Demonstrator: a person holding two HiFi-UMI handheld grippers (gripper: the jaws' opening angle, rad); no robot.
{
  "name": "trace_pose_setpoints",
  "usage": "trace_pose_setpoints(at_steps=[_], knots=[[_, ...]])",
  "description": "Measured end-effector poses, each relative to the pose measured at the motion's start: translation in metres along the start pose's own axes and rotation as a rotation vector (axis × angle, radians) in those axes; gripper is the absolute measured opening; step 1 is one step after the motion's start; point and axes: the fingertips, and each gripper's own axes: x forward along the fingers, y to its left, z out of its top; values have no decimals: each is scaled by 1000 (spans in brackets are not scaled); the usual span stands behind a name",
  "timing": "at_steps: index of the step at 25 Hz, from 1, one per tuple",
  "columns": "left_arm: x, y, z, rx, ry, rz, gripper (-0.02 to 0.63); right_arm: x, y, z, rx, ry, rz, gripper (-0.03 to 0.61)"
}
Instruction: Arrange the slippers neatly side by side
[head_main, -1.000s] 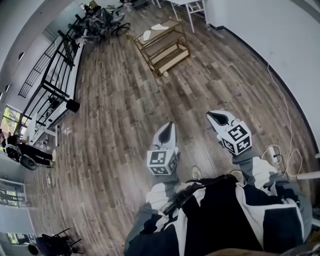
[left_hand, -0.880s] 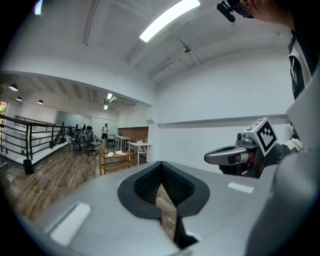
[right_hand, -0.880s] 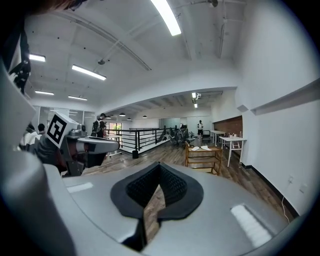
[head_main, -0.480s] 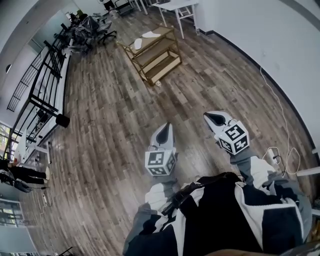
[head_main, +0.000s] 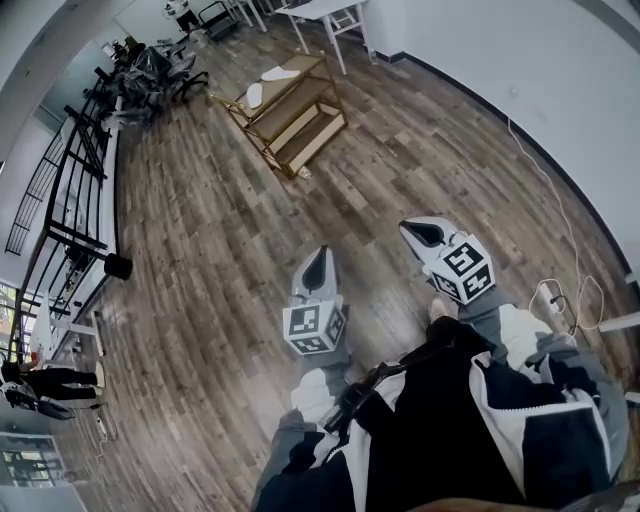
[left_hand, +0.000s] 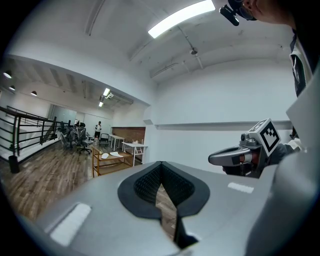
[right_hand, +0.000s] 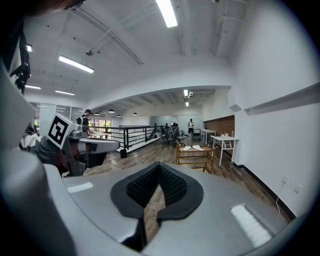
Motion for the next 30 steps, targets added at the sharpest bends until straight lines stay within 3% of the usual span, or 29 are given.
trace_pose_setpoints(at_steps=[9, 14, 19, 30], knots=[[54, 23, -3, -7, 5, 6, 6, 62, -38, 13, 6, -13, 71, 5], [97, 53, 3, 16, 12, 88, 8, 109, -69, 25, 7, -48, 138, 5], [150, 69, 15, 2, 13, 119, 8, 151, -109, 39, 0, -54, 201, 5], [241, 83, 28, -3, 19, 126, 8, 197, -188, 59, 7, -70, 226, 5]])
